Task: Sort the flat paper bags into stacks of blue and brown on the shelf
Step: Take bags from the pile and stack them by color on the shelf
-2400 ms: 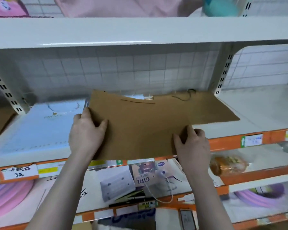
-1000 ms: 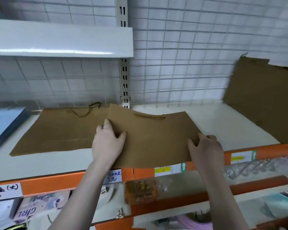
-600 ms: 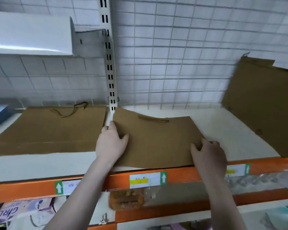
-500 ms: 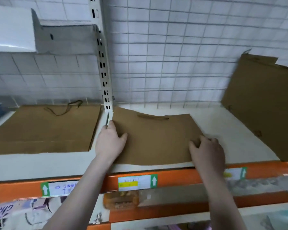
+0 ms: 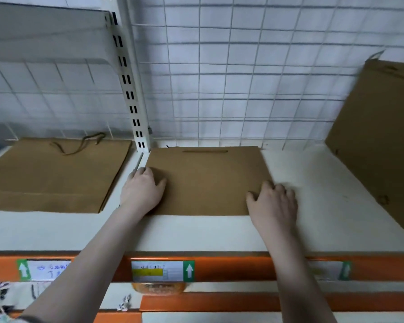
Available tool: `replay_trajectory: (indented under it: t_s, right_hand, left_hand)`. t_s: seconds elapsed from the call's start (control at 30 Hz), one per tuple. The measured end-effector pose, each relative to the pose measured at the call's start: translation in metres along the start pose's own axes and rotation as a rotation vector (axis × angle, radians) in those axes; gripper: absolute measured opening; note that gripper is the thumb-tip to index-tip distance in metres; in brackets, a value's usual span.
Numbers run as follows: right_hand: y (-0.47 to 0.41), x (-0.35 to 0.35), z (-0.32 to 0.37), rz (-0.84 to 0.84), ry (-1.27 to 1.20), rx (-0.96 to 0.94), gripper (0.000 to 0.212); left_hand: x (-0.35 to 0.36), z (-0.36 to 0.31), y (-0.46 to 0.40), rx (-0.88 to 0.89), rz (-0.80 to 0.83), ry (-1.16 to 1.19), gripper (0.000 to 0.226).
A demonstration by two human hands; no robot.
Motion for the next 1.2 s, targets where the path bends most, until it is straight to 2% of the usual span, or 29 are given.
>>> replay_trajectory:
  t_s: [0.27, 0.57, 0.9, 1.2]
  right_hand:
    - [-0.02, 0.002, 0.015, 0.047, 0.049, -0.076, 0.048]
    - [-0.025, 0.004, 0.02, 0.063, 0.036, -0.071, 0.047]
    - [-0.038, 0.015, 0.015, 0.206, -0.01, -0.189, 0.07]
    - [-0.055, 0.024, 0.015, 0.128, -0.039, -0.194, 0.066]
  left_hand:
    - [0.005, 0.003, -0.021, 0.01, 0.025, -0.054, 0.062]
    - [0.01, 0.003, -0.024, -0.002, -0.02, -0.031, 0.063]
    - [0.011, 0.0, -0.01, -0.006, 0.019, -0.028, 0.067]
    - [0.017, -0.008, -0.009, -0.046, -0.032, -0.041, 0.062]
Point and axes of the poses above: each hand's wrist, its own y-axis away from the middle knuckle, its own x-axis out of the palm, z = x × y, the point moved 1 cm from there along -y, towards the middle knuckle, and after that the axes turned 15 degrees about y, right-handed, at the moved point
